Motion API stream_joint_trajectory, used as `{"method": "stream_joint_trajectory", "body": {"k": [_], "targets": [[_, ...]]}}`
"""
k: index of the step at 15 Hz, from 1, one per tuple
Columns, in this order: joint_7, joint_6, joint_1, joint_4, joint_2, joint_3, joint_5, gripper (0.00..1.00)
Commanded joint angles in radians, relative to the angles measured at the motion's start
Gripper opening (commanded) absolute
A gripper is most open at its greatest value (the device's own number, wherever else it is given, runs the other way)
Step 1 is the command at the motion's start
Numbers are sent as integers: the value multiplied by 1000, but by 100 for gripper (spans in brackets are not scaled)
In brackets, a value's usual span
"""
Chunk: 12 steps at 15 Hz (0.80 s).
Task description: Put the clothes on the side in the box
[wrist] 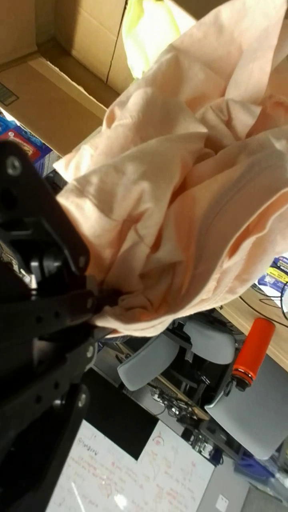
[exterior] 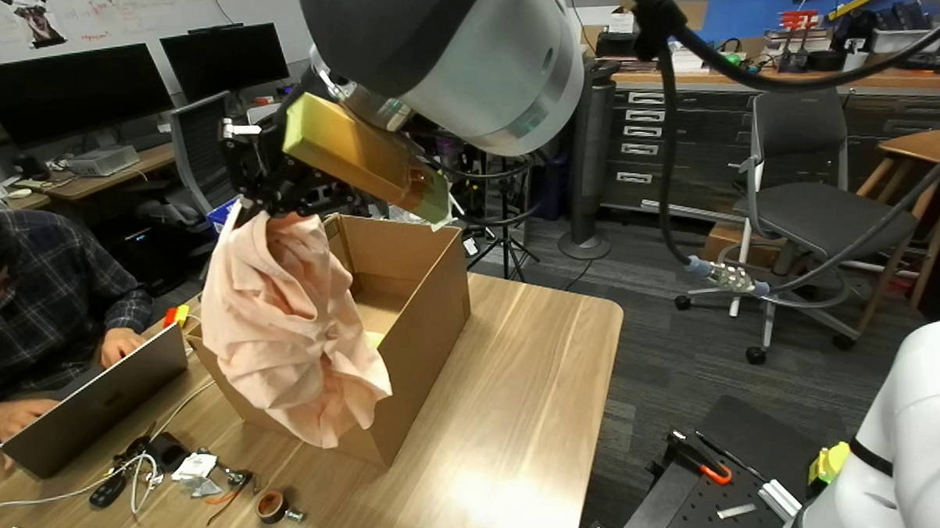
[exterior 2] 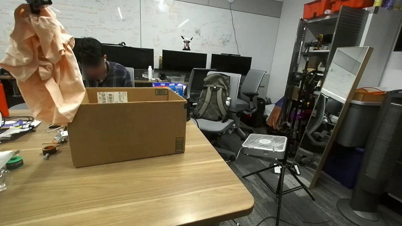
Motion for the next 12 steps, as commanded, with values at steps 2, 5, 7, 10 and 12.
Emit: {"method": "stream_joint_trajectory", "body": {"k": [2, 5, 7, 10, 12], "targets": [[102, 21, 33, 88, 6, 36, -36, 4], [160, 25, 35, 141, 28, 63, -66, 3], [196, 43, 25, 161, 51, 79, -110, 3], [286, 67, -8, 176, 103, 92, -240, 3], [389, 57, -38, 196, 145, 91, -358, 3]]}}
